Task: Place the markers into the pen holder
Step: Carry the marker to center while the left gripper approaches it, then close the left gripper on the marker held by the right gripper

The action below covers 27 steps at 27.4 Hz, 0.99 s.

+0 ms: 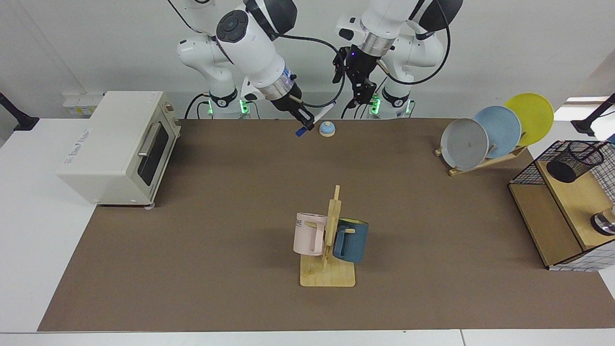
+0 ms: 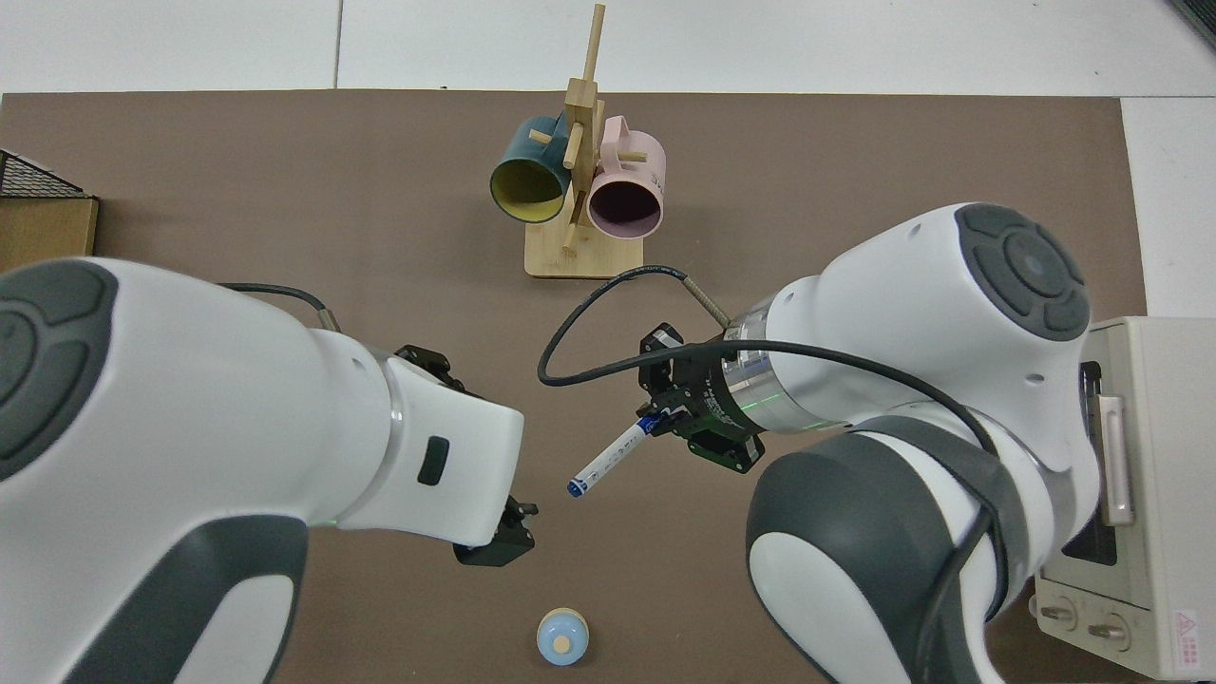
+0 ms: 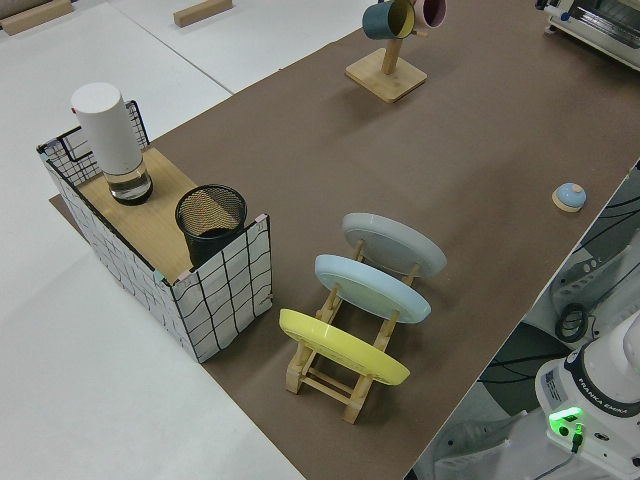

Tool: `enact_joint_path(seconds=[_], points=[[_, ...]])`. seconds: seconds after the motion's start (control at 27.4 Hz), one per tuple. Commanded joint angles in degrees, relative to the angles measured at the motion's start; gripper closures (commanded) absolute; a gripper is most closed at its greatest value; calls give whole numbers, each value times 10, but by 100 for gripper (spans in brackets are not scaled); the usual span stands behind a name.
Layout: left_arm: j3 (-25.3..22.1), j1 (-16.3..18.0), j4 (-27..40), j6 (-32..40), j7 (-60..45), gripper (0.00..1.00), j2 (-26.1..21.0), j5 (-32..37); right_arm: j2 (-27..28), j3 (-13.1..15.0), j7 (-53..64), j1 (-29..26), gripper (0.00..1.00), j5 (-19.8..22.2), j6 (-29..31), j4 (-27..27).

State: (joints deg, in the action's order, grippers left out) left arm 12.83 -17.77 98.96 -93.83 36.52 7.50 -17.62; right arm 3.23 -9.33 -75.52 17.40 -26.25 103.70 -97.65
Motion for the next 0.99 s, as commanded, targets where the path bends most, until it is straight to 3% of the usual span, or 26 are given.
enact_joint_path(seconds=[0.0, 0.22, 0.37, 0.69, 0.95], points=[[-7, -18, 40, -34, 11, 0, 18, -9, 12, -2, -36, 9, 100, -13, 6, 24], [7, -19, 47, -53, 8, 3, 12, -9, 13, -2, -45, 11, 100, -25, 6, 26], [8, -19, 52, -56, 3, 36, 12, -9, 13, -2, -44, 11, 100, -24, 6, 26], [8, -18, 52, -56, -7, 98, 12, -9, 14, -2, -44, 11, 100, -26, 6, 26], [7, -18, 52, -56, -13, 100, 12, -7, 13, -2, -44, 11, 100, -26, 6, 26]])
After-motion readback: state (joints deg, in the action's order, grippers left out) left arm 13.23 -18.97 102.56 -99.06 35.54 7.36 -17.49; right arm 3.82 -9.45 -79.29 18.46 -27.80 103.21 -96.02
